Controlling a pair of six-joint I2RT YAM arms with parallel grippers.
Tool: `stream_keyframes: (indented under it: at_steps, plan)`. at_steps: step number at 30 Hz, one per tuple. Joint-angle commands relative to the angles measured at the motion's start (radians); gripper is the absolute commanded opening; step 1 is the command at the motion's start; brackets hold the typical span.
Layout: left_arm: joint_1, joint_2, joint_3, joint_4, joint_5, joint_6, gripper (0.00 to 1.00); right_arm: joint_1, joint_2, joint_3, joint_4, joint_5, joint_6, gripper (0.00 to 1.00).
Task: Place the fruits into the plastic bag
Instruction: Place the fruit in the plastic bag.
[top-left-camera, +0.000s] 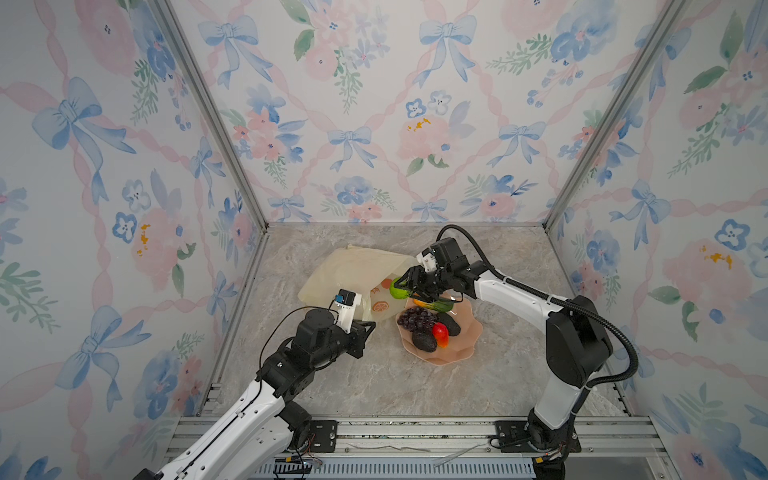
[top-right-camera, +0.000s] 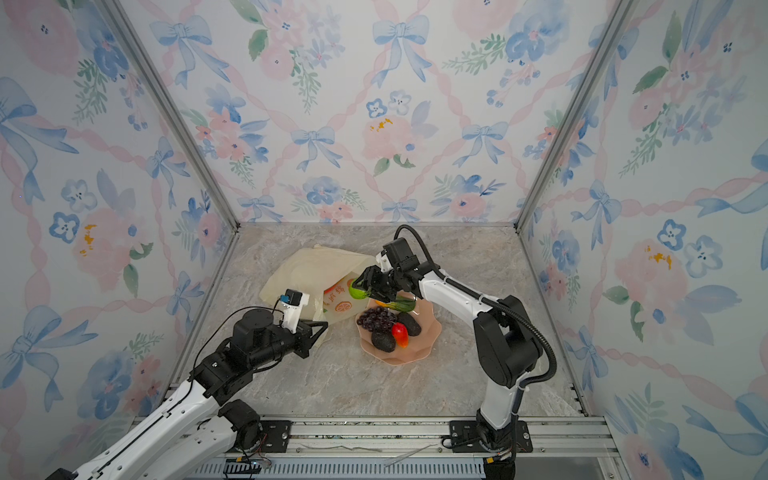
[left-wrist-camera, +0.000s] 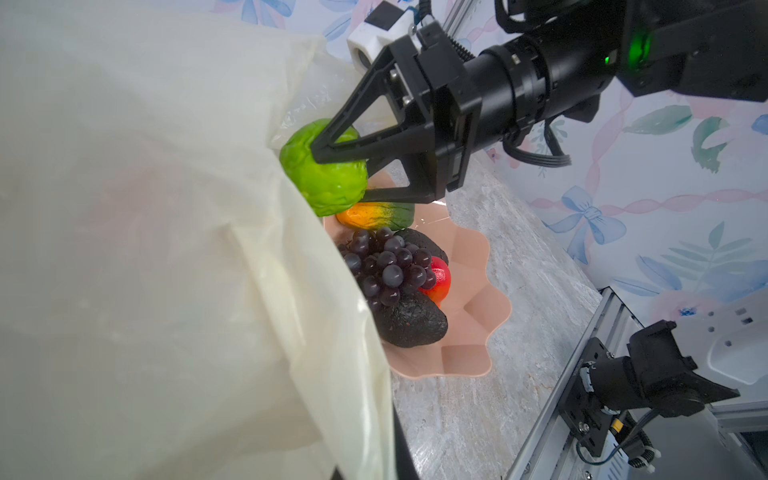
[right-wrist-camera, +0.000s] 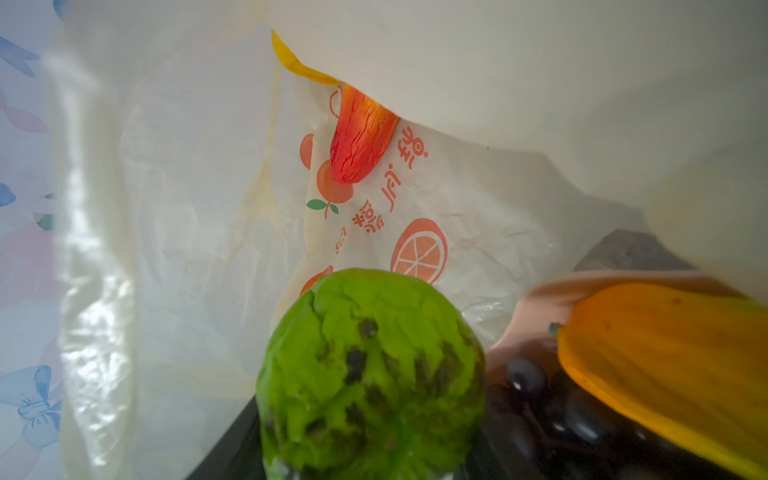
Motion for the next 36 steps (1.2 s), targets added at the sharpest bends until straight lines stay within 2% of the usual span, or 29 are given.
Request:
stream_keyframes:
  at_steps: [1, 16, 36]
  plan:
    - [0.007, 0.001, -0.01, 0.021, 0.017, -0.008, 0.0, 0.012, 0.039, 0.05, 0.034, 0.007, 0.012, 0.57]
    - [0.007, 0.018, -0.016, 0.023, 0.019, -0.013, 0.0, 0.02, 0.189, 0.172, 0.061, 0.062, 0.022, 0.57]
    - [0.005, 0.025, -0.015, 0.02, 0.021, -0.009, 0.0, 0.026, 0.304, 0.234, 0.118, 0.127, 0.069, 0.6]
